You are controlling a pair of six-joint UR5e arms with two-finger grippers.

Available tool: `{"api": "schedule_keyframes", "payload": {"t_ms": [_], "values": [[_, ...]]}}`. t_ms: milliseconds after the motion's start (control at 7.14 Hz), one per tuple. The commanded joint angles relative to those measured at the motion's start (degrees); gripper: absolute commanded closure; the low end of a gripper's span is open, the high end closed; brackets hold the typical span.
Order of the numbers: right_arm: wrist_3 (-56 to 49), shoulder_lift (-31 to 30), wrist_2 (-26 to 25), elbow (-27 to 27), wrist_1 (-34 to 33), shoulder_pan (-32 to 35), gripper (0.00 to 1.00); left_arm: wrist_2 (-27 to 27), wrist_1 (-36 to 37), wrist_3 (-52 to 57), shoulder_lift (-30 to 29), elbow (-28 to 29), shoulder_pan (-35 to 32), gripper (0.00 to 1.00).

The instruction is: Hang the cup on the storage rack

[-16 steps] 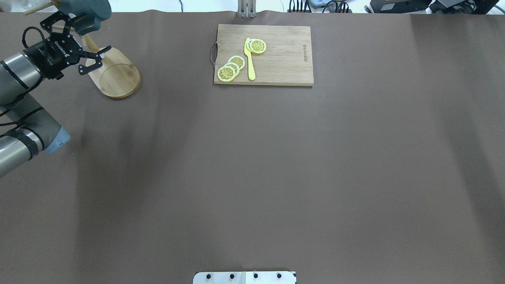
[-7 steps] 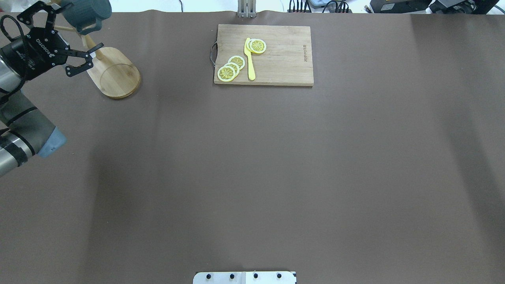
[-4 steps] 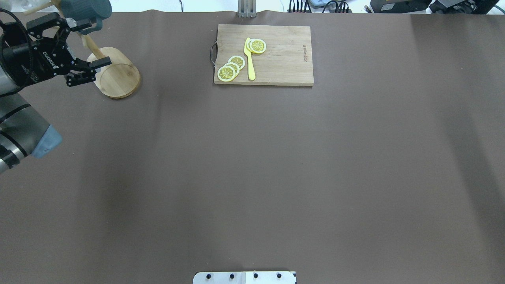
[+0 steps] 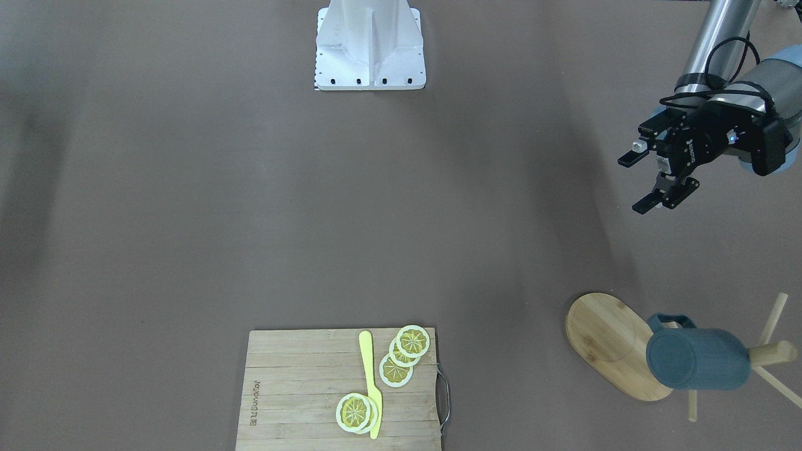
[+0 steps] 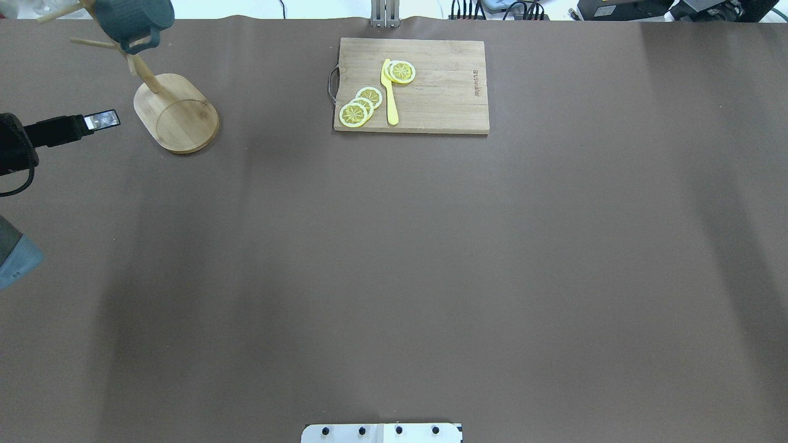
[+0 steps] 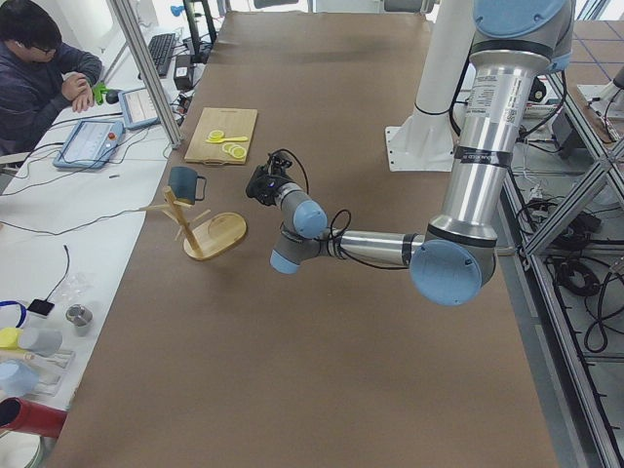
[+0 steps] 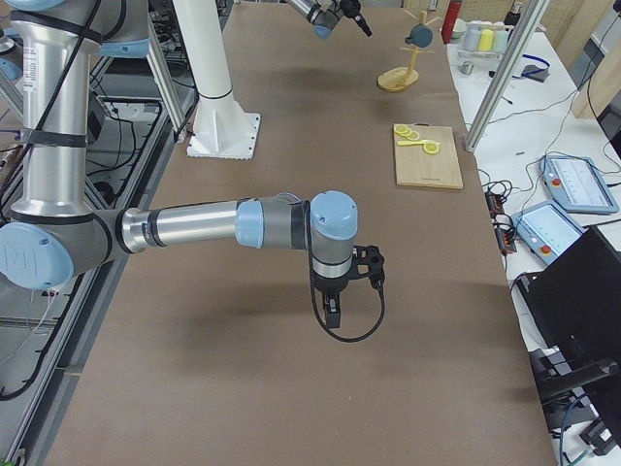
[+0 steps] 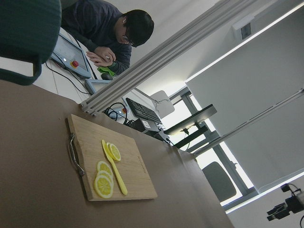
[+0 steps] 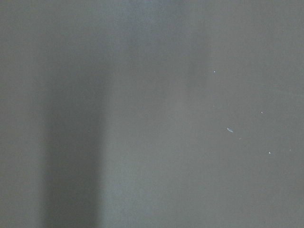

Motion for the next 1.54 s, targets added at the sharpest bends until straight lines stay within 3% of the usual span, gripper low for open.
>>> {"api": "schedule_keyframes", "payload": {"t_ms": [0,701,1261,1402], "values": [[0.00,-0.21,0.01,0.00,0.06,0.00,0.00,-0.09,6.43,20.54,2.47,-0.10,-0.59,0.01],[-0.09,-0.65,0.01,0.18,0.06,0.00,0.00,-12.90,28.03,56.60,4.15,-1.15,-15.86,0.01],[-0.09,-0.57,0.01,0.17,0.06,0.00,0.00,-12.22,52.81,88.60,4.41,-1.50,-26.33,0.01],[-0.09,-0.57,-0.08,0.18,0.06,0.00,0.00,-8.65,57.48,94.67,4.41,-1.76,-27.22,0.01]]}}
